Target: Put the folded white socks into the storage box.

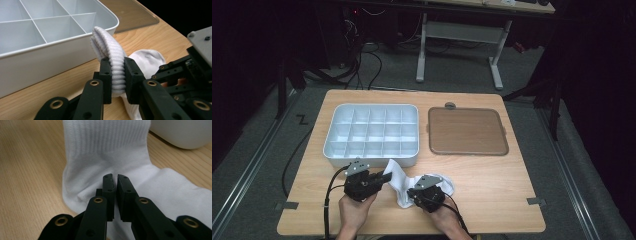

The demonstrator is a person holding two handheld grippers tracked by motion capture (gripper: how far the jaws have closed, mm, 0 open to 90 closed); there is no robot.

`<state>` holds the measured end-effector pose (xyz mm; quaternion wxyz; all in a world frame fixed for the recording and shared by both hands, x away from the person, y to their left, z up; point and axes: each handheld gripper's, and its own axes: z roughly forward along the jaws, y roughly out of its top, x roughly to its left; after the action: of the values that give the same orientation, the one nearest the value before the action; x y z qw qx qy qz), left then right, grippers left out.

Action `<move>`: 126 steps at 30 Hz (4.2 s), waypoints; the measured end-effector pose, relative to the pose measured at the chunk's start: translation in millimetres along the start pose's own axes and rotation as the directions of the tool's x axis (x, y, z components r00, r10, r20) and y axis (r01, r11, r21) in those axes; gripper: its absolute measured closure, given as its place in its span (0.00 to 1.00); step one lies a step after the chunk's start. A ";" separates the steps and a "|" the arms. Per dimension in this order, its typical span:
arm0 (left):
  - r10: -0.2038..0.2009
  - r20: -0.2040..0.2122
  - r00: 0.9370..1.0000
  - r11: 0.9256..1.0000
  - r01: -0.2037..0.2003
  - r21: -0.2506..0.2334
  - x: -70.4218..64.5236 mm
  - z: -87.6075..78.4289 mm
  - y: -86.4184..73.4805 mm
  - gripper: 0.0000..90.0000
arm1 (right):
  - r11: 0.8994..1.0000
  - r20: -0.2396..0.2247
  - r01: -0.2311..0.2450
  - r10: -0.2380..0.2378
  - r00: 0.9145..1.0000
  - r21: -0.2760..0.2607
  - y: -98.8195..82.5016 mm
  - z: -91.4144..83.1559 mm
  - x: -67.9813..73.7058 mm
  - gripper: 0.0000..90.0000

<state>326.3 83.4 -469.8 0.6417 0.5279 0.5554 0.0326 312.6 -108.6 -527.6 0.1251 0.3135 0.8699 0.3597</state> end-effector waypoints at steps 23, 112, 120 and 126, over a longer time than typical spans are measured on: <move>0.033 -0.001 0.999 0.999 -0.033 0.043 -1.3 1.4 -5.2 0.87 | 1.000 -0.009 0.021 -0.021 1.000 -0.017 15.9 -4.8 17.1 0.92; 0.209 0.061 0.976 0.931 -0.218 0.294 -37.3 47.8 -65.3 0.50 | 0.971 0.092 -0.236 0.239 0.967 -0.044 -32.9 -37.0 -48.8 0.91; 0.208 0.012 0.978 0.946 -0.204 0.251 -25.4 31.3 -60.0 0.49 | 0.970 0.128 -0.226 0.237 0.963 -0.094 -38.3 -58.0 -50.4 0.85; 0.220 -0.013 0.975 0.946 -0.210 0.247 -18.7 23.2 -62.3 0.48 | 0.971 0.141 -0.200 0.219 0.965 -0.133 -35.5 -77.6 -48.8 0.86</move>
<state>302.6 29.3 -505.6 0.5533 0.6594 0.5071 0.0444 299.8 -201.5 -498.0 0.1718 0.4229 0.7966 0.3963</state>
